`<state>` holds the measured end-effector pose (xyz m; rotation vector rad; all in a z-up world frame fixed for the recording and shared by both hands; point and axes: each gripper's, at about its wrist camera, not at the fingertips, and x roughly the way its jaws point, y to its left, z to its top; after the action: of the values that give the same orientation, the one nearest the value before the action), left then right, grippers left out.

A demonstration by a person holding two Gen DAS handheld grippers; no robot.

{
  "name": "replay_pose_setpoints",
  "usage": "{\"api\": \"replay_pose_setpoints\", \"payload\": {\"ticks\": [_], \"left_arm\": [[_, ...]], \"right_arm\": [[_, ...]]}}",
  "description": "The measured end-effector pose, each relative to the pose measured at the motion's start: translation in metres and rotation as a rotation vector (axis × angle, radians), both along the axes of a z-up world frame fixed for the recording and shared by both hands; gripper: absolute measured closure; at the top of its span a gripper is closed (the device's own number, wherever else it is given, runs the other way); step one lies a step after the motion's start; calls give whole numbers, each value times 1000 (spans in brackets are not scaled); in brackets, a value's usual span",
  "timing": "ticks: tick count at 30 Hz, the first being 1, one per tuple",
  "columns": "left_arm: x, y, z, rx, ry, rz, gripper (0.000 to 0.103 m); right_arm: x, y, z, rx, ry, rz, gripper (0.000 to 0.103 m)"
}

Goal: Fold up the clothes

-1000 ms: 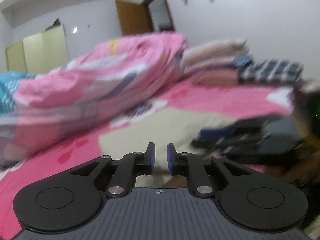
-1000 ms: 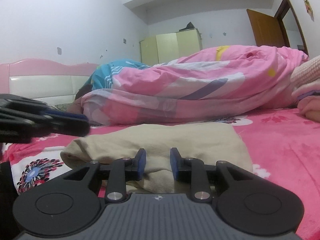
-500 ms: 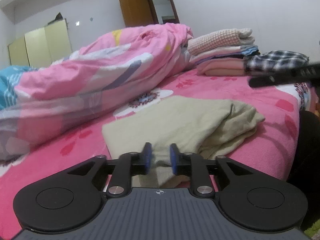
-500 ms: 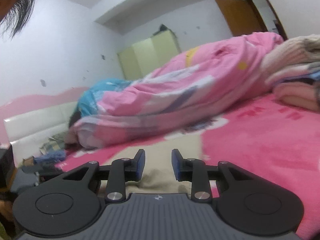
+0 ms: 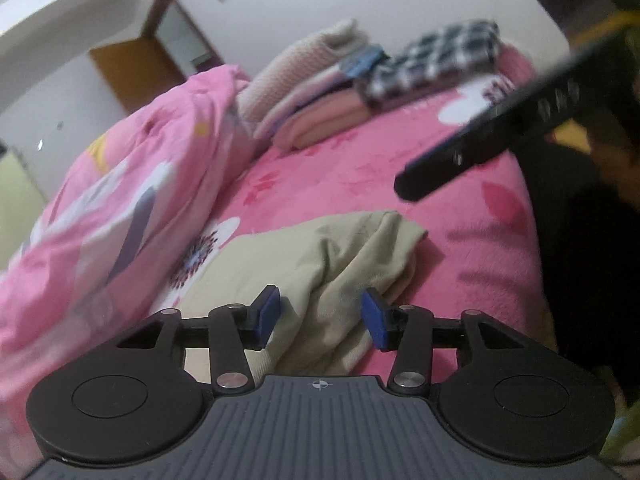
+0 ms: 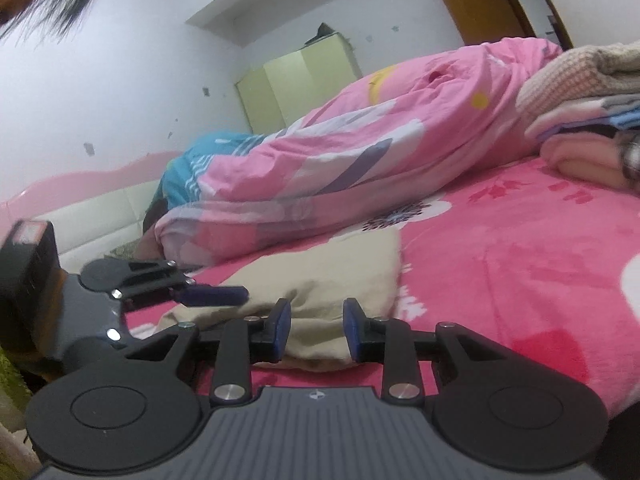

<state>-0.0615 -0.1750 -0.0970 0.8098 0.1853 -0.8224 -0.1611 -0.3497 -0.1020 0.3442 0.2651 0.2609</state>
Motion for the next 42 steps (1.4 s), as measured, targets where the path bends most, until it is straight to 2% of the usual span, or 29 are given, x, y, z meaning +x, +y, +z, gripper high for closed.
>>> {"api": "replay_pose_setpoints", "payload": {"ticks": [2, 7, 9, 11, 15, 18, 20, 25, 32, 33, 34, 35, 42], "left_arm": [[4, -7, -1, 42, -3, -20, 50], [10, -21, -2, 111, -27, -52, 48], [13, -24, -1, 113, -23, -48, 49], [13, -27, -1, 114, -17, -43, 55], [7, -29, -6, 123, -51, -45, 60], [7, -28, -4, 108, -42, -41, 61], [9, -28, -2, 96, -31, -38, 62], [10, -27, -1, 86, -30, -43, 64], [10, -27, -2, 81, -28, -52, 66], [10, -27, -2, 79, -27, -53, 66], [10, -27, -2, 78, -26, -53, 66], [10, -27, -3, 79, -25, -54, 66], [9, -27, -4, 78, -25, -52, 66]], "right_arm": [[-2, -8, -2, 22, -1, -11, 72], [0, -17, -9, 58, 6, -12, 72], [4, -19, -10, 62, 9, -3, 72], [7, -21, -10, 51, 9, 11, 72], [15, -24, -9, 20, 10, 46, 72], [23, -15, -4, -117, -9, 112, 71], [27, -5, 0, -250, -33, 167, 63], [40, 18, -1, -542, -52, 253, 64], [43, 32, -7, -655, -79, 237, 65], [41, 35, -8, -661, -81, 222, 66], [40, 37, -8, -667, -83, 208, 72], [38, 41, -9, -676, -84, 189, 75], [28, 69, -19, -767, -73, 17, 77]]}}
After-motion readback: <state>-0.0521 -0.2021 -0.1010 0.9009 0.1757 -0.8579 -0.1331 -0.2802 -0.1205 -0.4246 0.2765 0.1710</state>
